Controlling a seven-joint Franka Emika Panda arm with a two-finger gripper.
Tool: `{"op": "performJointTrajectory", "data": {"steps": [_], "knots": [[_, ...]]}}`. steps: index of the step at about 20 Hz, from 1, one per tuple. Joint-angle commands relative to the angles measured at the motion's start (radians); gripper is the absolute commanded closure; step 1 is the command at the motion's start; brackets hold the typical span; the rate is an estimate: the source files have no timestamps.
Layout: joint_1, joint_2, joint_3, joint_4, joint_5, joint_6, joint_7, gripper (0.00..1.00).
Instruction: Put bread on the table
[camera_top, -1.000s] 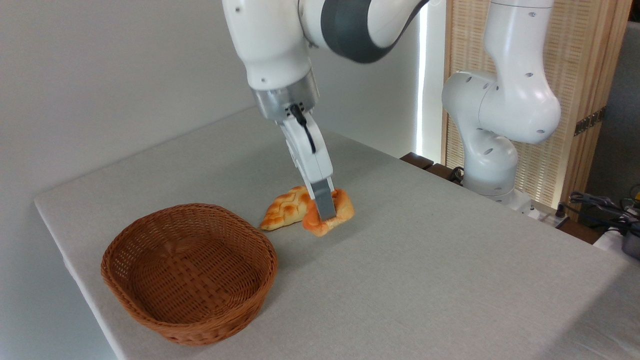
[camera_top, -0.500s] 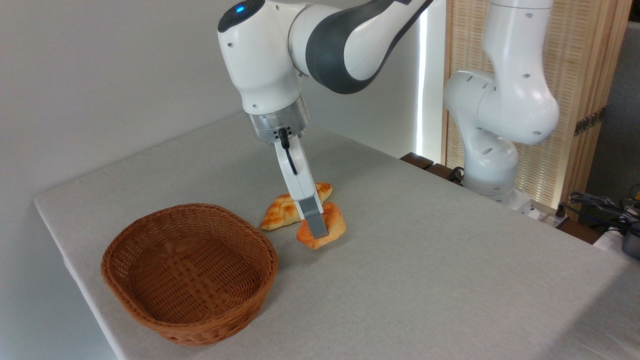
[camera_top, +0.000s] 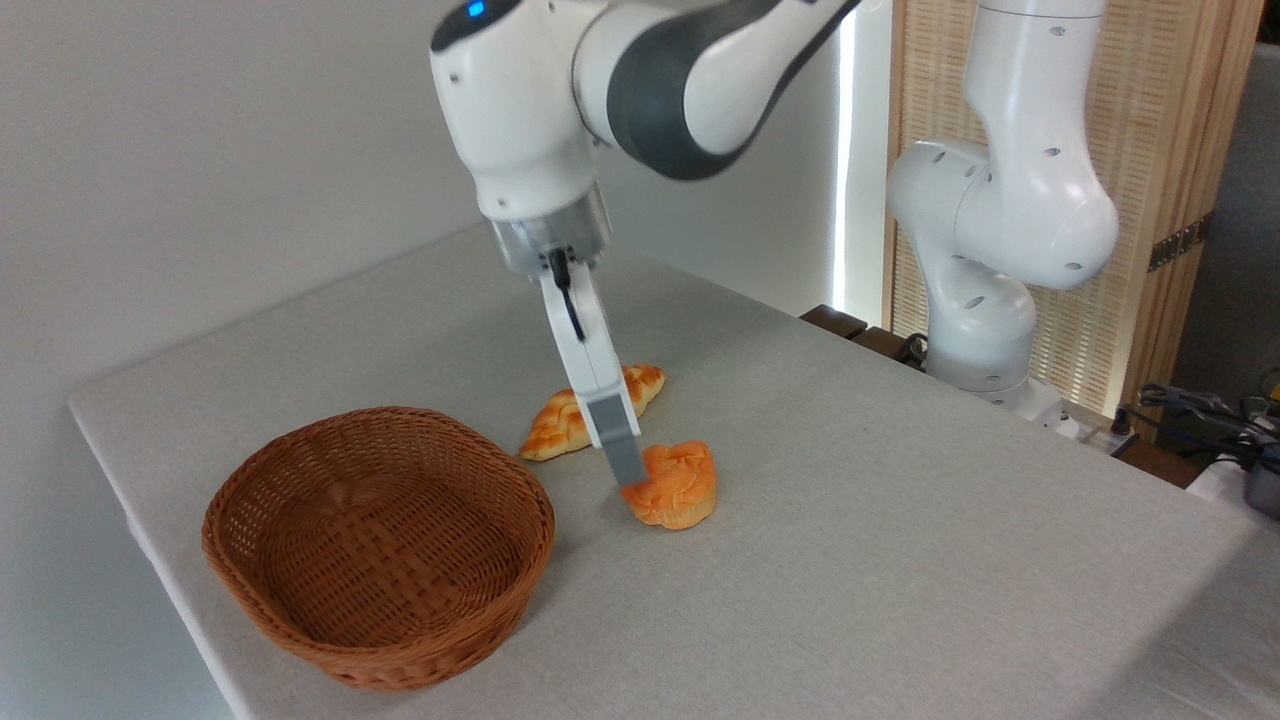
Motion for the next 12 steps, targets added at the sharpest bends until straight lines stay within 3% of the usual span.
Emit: {"op": "performJointTrajectory", "data": {"steps": [1,3,7,9,12], "knots": [[-0.005,0.024,0.009,0.178,-0.007,-0.045,-0.211,0.0],[-0.001,0.062,0.011,0.297,-0.017,-0.073,-0.348,0.0],[0.004,0.099,0.035,0.405,-0.04,-0.074,-0.493,0.0],[0.004,0.103,0.038,0.444,-0.042,-0.103,-0.515,0.0],[0.008,0.126,0.052,0.505,-0.115,-0.189,-0.513,0.0]]}}
